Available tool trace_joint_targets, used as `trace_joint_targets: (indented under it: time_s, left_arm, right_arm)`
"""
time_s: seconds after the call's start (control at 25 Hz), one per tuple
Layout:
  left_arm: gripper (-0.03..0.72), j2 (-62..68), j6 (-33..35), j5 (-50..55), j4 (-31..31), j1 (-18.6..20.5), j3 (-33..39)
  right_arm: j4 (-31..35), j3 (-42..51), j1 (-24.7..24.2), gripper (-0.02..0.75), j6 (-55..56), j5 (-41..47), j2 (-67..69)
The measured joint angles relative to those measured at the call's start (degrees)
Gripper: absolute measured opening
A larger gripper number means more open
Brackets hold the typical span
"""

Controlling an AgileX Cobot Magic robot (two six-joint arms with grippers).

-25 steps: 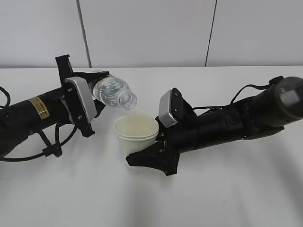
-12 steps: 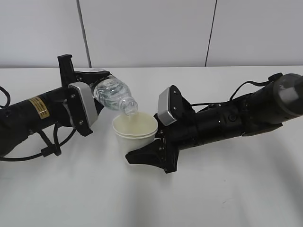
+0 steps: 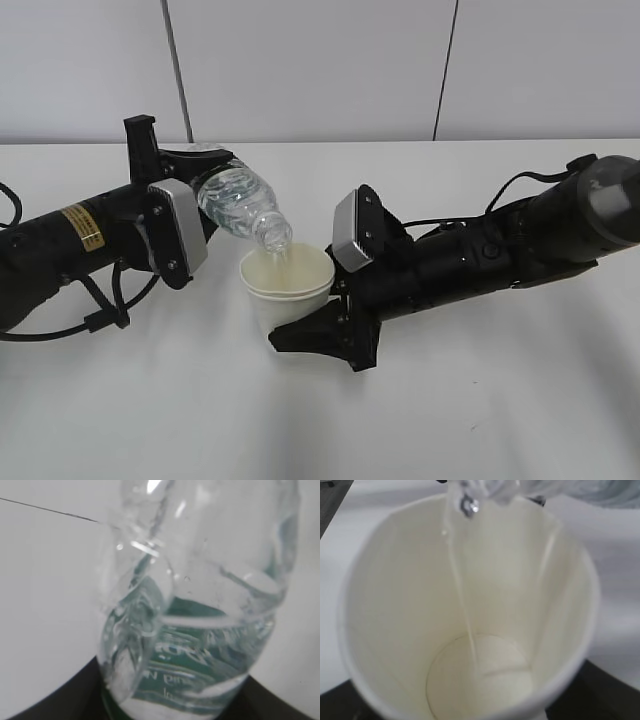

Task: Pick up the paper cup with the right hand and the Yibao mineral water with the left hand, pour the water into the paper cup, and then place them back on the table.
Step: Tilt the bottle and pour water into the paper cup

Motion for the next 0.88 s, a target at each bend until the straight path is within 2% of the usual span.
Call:
trace_joint_targets:
  time_s: [0.52, 0.88]
  left_arm:
    - [0.347, 0.0, 5.34, 0.0, -0.51, 0.0, 0.0]
    - [0.347, 0.0, 6.19, 0.0, -2.77, 0.0, 0.0]
  right_arm:
    - [-1.15, 0.0, 0.0, 0.521, 0.0, 0.13, 0.0]
    - [-2.09, 0.0, 0.0, 0.521, 0.0, 0.23, 0.0]
